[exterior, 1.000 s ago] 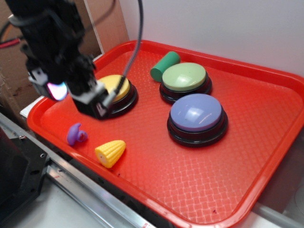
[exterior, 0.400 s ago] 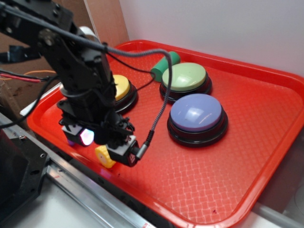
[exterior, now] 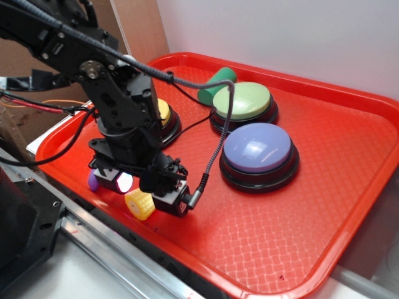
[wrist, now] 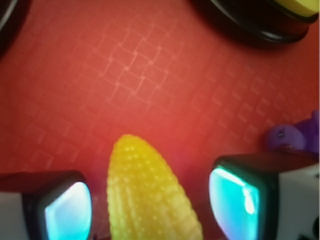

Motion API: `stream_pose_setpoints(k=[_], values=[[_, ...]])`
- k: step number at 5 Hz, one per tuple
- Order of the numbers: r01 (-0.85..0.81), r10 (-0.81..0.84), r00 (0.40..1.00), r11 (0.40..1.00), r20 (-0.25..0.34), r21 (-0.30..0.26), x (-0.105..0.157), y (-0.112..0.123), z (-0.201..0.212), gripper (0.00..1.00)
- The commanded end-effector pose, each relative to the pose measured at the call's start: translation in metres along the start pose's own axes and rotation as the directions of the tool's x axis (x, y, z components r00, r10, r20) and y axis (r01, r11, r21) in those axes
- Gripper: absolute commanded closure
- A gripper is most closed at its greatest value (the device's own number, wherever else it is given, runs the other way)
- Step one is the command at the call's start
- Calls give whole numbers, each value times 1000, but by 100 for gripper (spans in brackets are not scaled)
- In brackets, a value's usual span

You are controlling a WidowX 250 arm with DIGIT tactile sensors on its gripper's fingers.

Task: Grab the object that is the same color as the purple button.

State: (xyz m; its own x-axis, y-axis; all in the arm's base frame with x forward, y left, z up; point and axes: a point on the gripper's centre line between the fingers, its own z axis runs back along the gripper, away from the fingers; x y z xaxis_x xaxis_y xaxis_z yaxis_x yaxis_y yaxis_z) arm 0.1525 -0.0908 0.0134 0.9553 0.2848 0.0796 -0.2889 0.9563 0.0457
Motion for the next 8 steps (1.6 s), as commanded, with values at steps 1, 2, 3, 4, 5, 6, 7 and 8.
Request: stream_pose_setpoints(k=[1, 2, 3, 4, 5, 6, 7, 8], values=[[-53, 52, 998, 998, -23, -31, 22, 6, 0, 100], [-42, 41, 999, 998, -16, -39, 28, 8, 14, 100], [1, 1, 1000, 997, 25, -73, 37, 7, 56, 100], [46, -40, 998, 993, 58, -109, 45, 12, 98, 100], [77, -68, 995, 990, 77, -116, 44, 20, 136, 100], [128, -115, 988, 983, 102, -131, 45, 30, 166, 100], [119, -96, 985, 980, 142, -159, 45, 42, 174, 100], [127, -104, 984, 979, 143, -158, 50, 43, 165, 100]])
